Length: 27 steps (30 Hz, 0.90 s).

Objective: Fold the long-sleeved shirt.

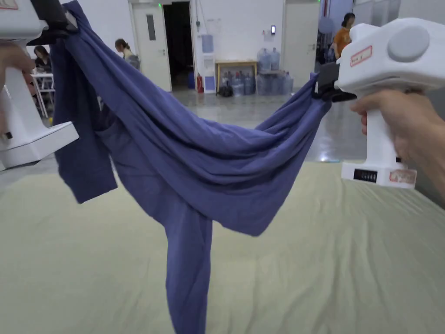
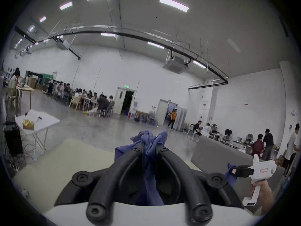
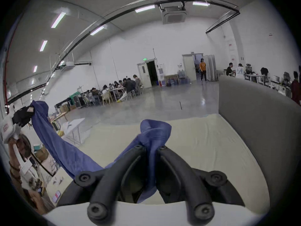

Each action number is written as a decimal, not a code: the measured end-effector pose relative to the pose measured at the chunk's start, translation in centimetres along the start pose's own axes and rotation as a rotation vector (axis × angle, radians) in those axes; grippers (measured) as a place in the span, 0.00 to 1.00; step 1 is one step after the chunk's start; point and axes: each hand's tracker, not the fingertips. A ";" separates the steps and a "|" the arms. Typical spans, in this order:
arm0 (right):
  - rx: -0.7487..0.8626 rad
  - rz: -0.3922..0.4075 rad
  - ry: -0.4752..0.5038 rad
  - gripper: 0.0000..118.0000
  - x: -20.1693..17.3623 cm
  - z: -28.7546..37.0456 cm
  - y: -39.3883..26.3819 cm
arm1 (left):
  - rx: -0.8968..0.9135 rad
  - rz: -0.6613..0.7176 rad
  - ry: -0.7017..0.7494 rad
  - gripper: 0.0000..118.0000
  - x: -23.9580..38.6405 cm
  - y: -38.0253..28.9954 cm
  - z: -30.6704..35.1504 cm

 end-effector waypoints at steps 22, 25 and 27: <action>-0.178 -0.114 -0.175 0.09 8.2 -15.7 -8.7 | -0.291 -0.047 0.091 0.09 -3.2 -16.9 -11.3; -0.299 -0.146 -0.192 0.09 10.1 -17.7 -16.5 | -0.387 -0.051 0.128 0.09 -4.6 -24.2 -10.8; -0.348 -0.162 -0.201 0.09 10.8 -17.9 -20.4 | -0.431 0.006 0.138 0.09 -5.9 -27.7 -10.1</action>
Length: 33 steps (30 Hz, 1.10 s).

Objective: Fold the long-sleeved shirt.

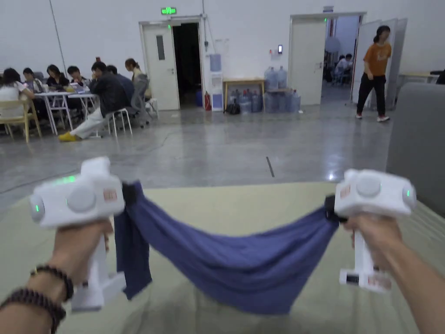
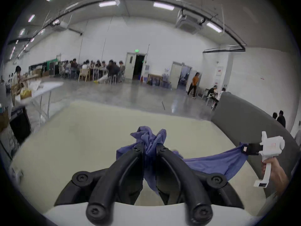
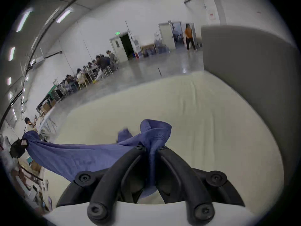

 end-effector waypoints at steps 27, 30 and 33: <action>-0.275 0.234 -0.090 0.09 10.7 15.5 -35.6 | -0.323 -0.025 0.165 0.09 -4.6 -37.4 28.3; -0.294 0.250 -0.109 0.09 10.8 13.7 -36.8 | -0.317 -0.008 0.159 0.09 -4.5 -37.6 27.9; -0.265 0.189 -0.121 0.45 10.6 15.0 -36.0 | -0.296 0.058 0.134 0.50 -4.7 -36.4 27.8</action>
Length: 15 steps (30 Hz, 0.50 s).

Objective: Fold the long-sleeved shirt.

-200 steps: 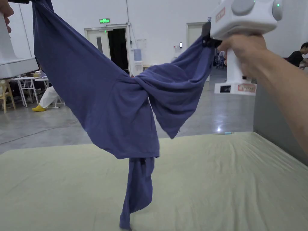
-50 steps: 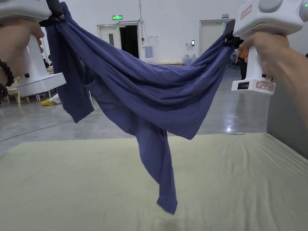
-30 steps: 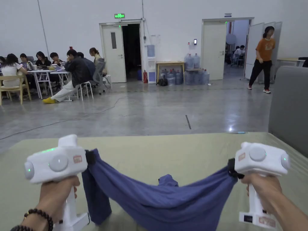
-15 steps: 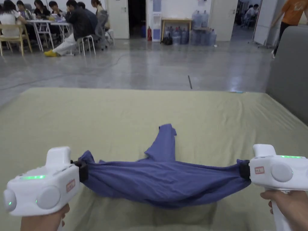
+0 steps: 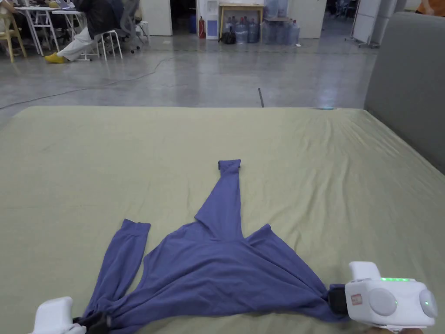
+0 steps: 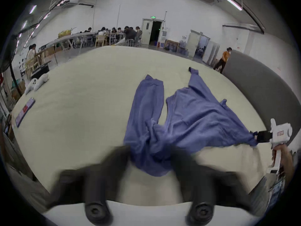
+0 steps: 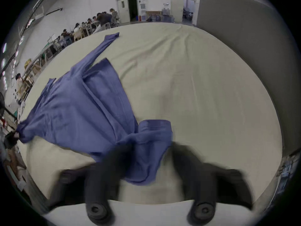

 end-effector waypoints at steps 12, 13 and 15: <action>0.063 -0.005 0.068 0.32 -0.7 9.9 -3.4 | 0.031 -0.182 -0.068 0.00 4.9 3.8 2.7; 0.072 0.007 0.052 0.02 -1.0 9.7 -3.9 | 0.018 -0.196 -0.078 0.00 5.1 4.1 2.0; 0.049 -0.014 0.046 0.02 -1.7 8.9 -4.2 | -0.011 -0.195 -0.111 0.00 6.1 5.3 0.5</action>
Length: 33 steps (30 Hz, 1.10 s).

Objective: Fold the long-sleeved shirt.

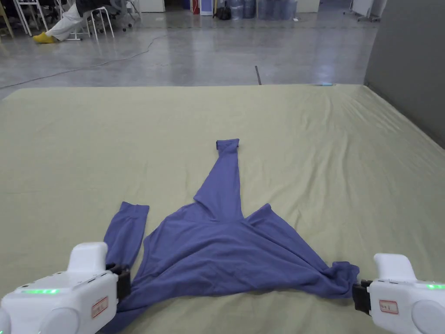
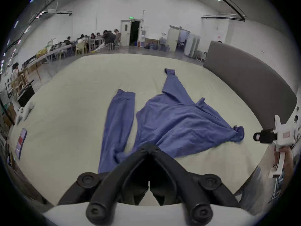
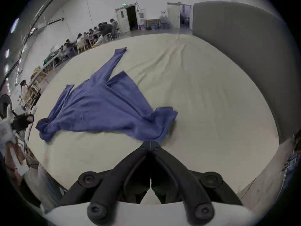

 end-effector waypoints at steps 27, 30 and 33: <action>-0.070 -0.042 -0.062 0.02 1.5 -1.2 3.2 | -0.344 -0.254 -0.004 0.00 2.5 11.8 -23.6; -0.032 -0.072 -0.080 0.02 2.5 -0.5 5.0 | -0.229 -0.248 0.000 0.00 2.5 13.3 -20.8; -0.045 -0.097 -0.085 0.80 3.6 -1.2 6.5 | -0.187 -0.267 -0.046 0.00 3.5 14.4 -17.2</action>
